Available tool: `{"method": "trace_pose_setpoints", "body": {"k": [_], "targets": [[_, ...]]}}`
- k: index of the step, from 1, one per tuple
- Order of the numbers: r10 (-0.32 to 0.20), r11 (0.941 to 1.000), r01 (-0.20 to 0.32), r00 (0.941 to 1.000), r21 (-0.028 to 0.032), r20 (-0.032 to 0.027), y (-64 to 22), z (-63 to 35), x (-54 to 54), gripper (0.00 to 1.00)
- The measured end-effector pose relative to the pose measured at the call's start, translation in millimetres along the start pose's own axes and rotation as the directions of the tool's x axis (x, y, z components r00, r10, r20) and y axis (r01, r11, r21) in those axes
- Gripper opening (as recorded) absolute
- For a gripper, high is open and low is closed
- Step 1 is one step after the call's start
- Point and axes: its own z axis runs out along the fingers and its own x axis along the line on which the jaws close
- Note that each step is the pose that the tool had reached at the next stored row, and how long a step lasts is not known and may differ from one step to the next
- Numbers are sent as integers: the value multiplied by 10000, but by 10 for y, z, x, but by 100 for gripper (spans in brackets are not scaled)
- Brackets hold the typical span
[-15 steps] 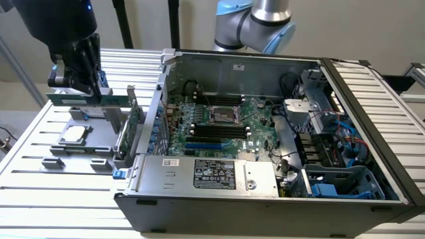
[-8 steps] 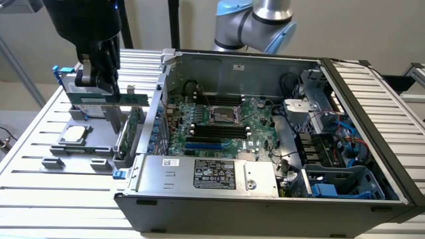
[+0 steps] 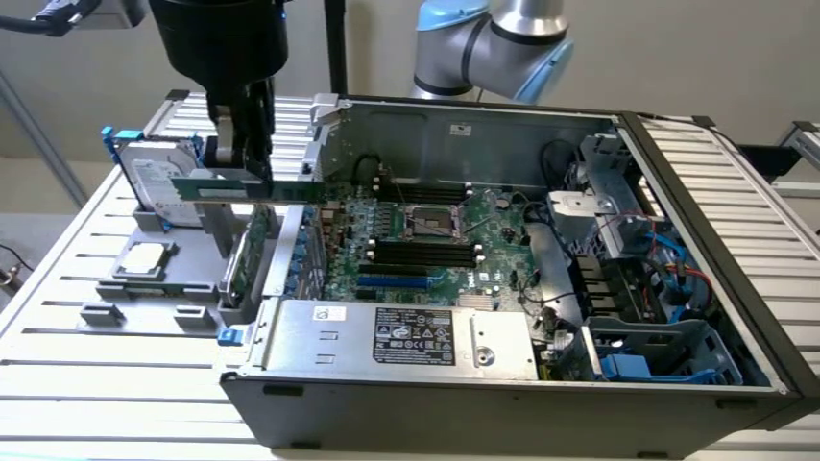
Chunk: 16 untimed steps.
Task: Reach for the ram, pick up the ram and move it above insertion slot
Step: 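Pick up the ram and move it above insertion slot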
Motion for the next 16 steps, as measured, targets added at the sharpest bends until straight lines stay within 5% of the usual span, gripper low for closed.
{"method": "trace_pose_setpoints", "body": {"k": [16], "targets": [[-2, 10000, 2, 10000, -2, 40, -722, -31, -4, 14]]}}
